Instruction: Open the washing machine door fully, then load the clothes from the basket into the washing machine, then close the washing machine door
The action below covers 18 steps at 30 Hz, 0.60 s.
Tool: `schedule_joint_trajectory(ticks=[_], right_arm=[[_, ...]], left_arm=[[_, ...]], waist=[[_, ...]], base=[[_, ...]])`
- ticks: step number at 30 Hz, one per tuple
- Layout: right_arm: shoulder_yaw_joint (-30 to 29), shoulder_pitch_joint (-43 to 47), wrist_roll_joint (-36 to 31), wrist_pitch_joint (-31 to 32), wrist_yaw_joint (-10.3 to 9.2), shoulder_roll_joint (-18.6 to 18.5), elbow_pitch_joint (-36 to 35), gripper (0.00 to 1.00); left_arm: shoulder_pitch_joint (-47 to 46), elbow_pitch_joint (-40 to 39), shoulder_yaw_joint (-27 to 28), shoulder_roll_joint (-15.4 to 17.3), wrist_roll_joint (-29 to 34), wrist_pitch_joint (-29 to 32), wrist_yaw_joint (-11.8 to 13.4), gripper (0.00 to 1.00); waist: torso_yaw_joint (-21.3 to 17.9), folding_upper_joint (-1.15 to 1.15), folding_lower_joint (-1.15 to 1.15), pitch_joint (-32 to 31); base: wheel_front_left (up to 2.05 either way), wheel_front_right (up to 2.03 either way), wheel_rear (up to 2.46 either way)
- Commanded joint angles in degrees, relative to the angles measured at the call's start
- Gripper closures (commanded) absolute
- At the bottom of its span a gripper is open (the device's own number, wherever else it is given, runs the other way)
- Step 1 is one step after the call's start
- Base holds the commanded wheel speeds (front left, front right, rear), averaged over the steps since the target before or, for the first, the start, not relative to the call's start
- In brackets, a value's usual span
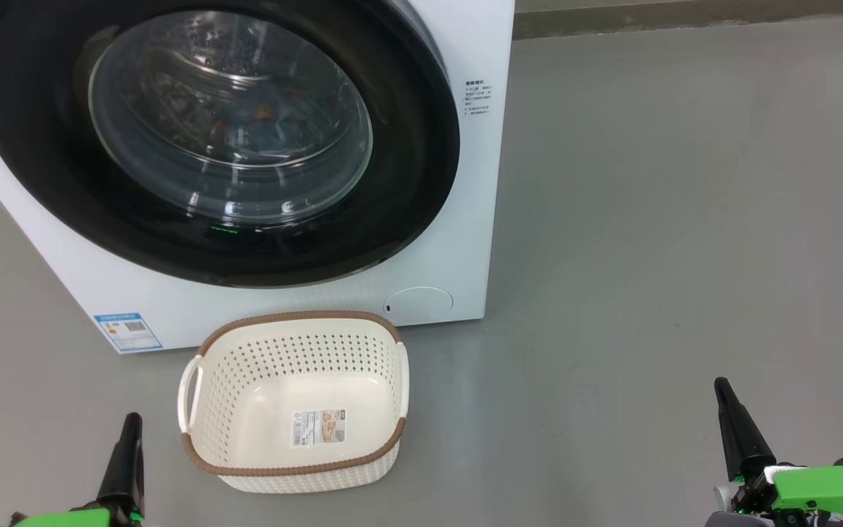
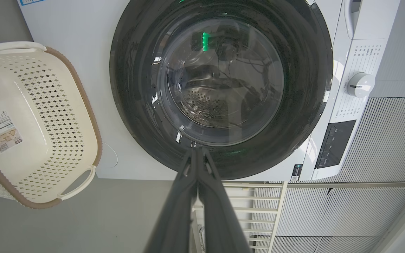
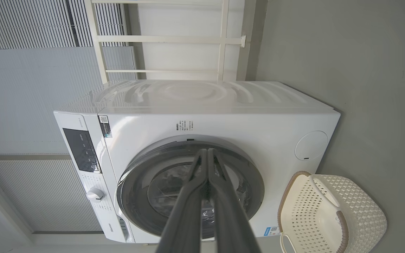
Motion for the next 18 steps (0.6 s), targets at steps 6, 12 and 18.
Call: schedule_joint_trajectory(ticks=[6, 12, 18], right_arm=[[1.3, -2.3, 0.2, 0.4, -0.06, -0.7, -1.4, 1.00], [1.3, -2.3, 0.2, 0.4, -0.06, -0.7, -1.4, 1.00], [1.3, -2.3, 0.2, 0.4, -0.06, -0.7, -1.4, 1.00]], left_arm=[[-2.3, -1.1, 2.0, 0.8, 0.4, 0.4, -0.6, 1.00], [-2.3, -1.1, 2.0, 0.8, 0.4, 0.4, -0.6, 1.00], [-2.3, -1.1, 2.0, 0.8, 0.5, 0.4, -0.6, 1.00]], waist=[[0.0, 0.00, 0.00, 0.0], [0.0, 0.00, 0.00, 0.0], [0.0, 0.00, 0.00, 0.0]], base=[[0.00, 0.00, 0.00], [0.00, 0.00, 0.00], [0.00, 0.00, 0.00]])
